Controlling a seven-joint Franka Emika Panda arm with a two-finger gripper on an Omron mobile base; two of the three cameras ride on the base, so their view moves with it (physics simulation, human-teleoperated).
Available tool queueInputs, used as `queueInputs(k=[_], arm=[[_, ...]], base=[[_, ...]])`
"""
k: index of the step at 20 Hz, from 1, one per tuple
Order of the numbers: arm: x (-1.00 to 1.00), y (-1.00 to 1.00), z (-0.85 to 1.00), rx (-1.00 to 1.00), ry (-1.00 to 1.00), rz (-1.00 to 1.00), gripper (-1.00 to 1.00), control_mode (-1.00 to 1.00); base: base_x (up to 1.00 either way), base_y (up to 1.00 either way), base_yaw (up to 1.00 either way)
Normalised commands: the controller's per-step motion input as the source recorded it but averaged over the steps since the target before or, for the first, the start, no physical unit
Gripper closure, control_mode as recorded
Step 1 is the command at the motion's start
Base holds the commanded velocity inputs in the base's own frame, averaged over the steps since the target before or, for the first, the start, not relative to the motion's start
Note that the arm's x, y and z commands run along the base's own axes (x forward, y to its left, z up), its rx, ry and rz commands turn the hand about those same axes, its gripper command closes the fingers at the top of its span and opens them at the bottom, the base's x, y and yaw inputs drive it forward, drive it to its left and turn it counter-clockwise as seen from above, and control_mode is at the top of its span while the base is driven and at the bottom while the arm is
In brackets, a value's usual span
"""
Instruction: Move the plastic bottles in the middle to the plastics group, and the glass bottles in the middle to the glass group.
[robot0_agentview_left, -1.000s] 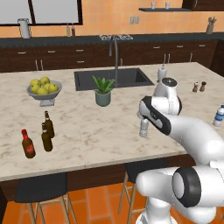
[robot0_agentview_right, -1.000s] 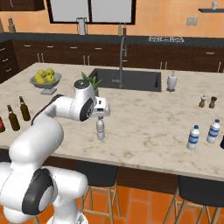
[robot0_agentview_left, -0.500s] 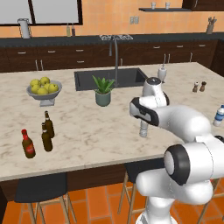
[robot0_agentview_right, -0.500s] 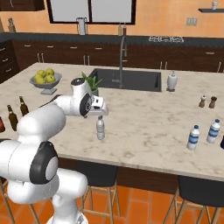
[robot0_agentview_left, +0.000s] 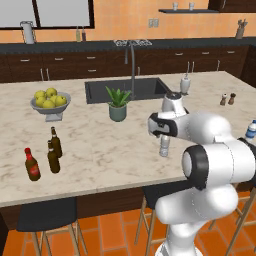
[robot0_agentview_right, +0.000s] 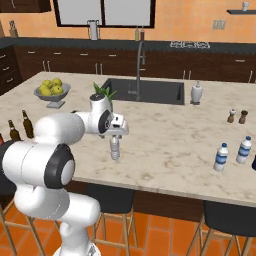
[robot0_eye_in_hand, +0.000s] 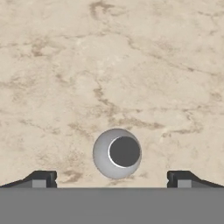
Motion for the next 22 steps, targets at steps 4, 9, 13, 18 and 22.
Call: queueInputs(k=[4, 9, 13, 18, 22], arm=[[0.00, 0.00, -0.30, 0.00, 0.03, 0.00, -1.00, -1.00], [0.14, 0.00, -0.21, 0.00, 0.00, 0.00, -1.00, -1.00], [0.10, 0.00, 0.00, 0.00, 0.00, 0.00, -1.00, -1.00], [0.00, -0.14, 0.00, 0.00, 0.00, -0.01, -1.00, -1.00], [0.00, -0.02, -0.01, 0.00, 0.00, 0.00, -1.00, -1.00]], base=[[0.00, 0.00, 0.00], [0.00, 0.00, 0.00], [0.00, 0.00, 0.00], [0.00, 0.00, 0.00], [0.00, 0.00, 0.00]])
